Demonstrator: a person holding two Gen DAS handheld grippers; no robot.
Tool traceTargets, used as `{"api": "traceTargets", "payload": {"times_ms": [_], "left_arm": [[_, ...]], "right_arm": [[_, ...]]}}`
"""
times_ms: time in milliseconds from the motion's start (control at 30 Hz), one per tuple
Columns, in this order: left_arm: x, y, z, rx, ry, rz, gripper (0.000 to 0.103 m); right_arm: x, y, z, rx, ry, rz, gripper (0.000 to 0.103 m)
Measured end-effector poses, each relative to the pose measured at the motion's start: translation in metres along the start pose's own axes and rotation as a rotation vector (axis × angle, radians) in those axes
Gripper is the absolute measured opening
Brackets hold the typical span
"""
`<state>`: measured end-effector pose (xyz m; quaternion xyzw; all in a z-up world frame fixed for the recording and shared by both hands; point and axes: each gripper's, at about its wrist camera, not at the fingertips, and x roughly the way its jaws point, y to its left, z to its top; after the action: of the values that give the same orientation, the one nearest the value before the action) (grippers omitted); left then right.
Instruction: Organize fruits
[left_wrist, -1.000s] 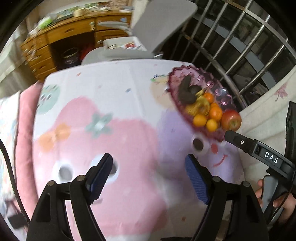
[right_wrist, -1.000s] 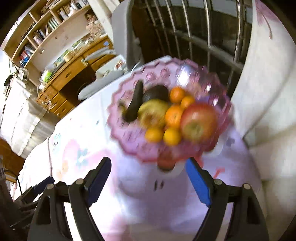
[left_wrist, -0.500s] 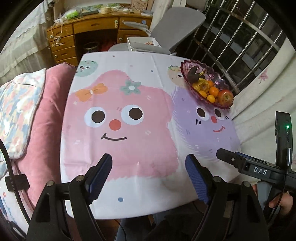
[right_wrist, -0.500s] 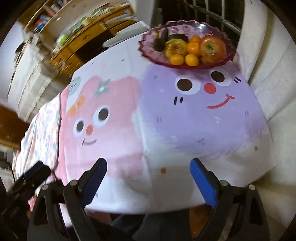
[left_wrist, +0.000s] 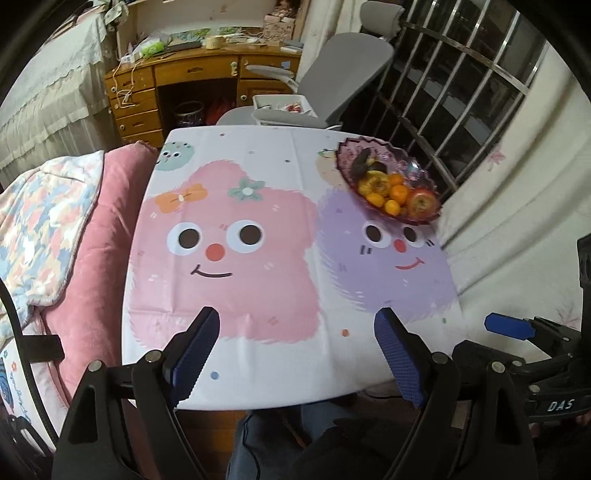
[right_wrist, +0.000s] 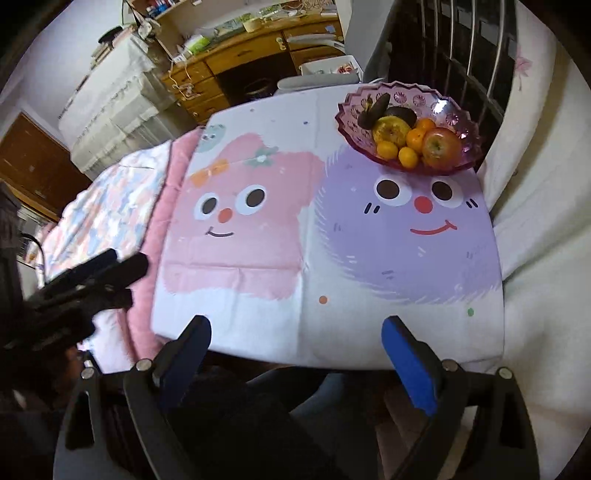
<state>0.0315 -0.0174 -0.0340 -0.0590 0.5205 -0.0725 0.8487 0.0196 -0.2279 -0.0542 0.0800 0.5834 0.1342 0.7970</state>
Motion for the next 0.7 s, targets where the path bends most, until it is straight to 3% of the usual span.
{"api": "traceTargets", "payload": {"times_ms": [133, 367, 700], "left_arm": [[-0.012, -0.020, 0.000, -0.003, 0.006, -0.025, 0.088], [-0.030, -0.042, -0.006, 0.001, -0.026, 0.026, 0.093], [-0.031, -0.042, -0.015, -0.026, -0.019, 0.104, 0.099]], "right_arm": [[-0.024, -0.001, -0.004, -0.027, -0.030, -0.008, 0.095], [-0.049, -0.003, -0.009, -0.038, -0.073, -0.022, 0.095], [-0.048, -0.004, -0.020, -0.020, -0.095, -0.064, 0.095]]}}
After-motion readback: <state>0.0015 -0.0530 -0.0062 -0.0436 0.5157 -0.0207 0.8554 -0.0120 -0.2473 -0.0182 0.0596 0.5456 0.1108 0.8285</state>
